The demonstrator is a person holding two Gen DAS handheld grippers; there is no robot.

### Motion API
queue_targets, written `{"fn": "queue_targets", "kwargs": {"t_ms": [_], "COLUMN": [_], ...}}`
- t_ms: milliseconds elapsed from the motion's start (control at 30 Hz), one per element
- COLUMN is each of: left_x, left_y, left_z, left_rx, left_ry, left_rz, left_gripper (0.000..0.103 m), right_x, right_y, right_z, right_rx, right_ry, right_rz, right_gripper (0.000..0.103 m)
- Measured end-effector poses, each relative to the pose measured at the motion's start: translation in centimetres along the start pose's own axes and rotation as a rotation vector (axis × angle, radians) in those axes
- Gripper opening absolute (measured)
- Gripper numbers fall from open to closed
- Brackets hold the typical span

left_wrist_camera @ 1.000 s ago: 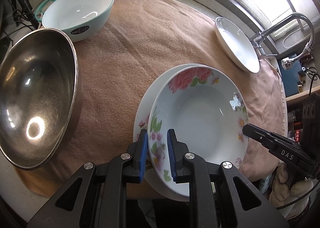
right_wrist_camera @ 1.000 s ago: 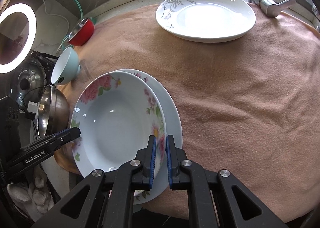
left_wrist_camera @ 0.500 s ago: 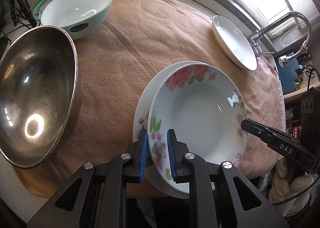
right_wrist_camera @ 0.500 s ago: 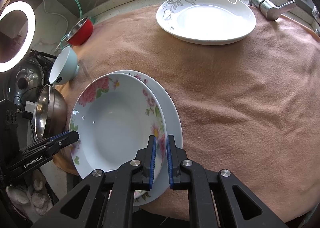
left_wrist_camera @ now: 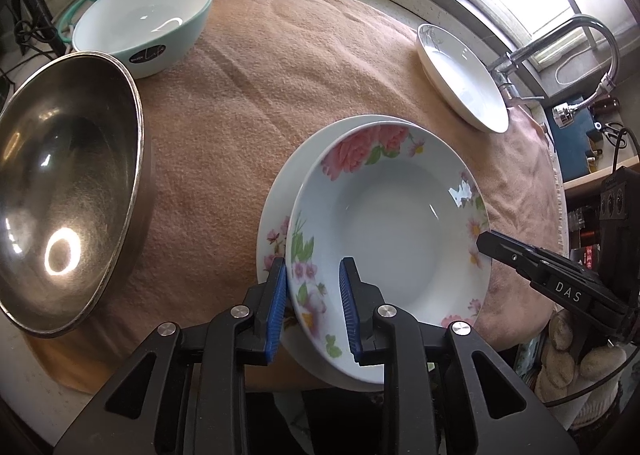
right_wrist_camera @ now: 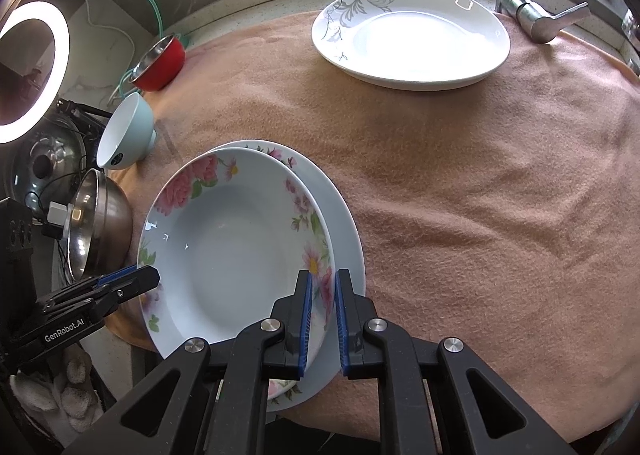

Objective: Organize plates and bowls
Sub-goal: 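Open both grippers to release the deep plate rim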

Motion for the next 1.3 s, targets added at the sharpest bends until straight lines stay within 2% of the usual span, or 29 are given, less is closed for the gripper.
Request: {"fn": "queue_targets", "kwargs": {"t_ms": [167, 733, 1300], "left_x": [0.3, 2.9, 4.7], "left_y": [0.2, -0.4, -2.1], "left_z": [0.0, -0.8, -2.7], "left_rx": [-0.002, -0.004, -0.021], "left_ry": [-0.002, -0.081, -0.144], "left_rz": [0.003, 0.018, 0.056], "left_gripper": [0.023, 0.023, 0.023], "right_x": [0.2, 3.1, 8.5], "right_y": [-0.1, -0.6, -2.9], "right_z": [0.0, -0.4, -1.8], "right_rx": [-0.006, -0.008, -0.049], "right_ry": [-0.007, -0.113, -0.287], "right_rz": [0.002, 0.015, 0.047], "right_gripper": [0.012, 0.012, 0.012]}}
Point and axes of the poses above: each gripper's, at about its wrist camera, not at the fingertips, and x roughly against the way its jaws point, y to its left, z to its underside, the point moved 6 cm from there along -x, roughly the way its jaws point, and after that the axes turned 4 degrees about -y, right-handed, at the moved point
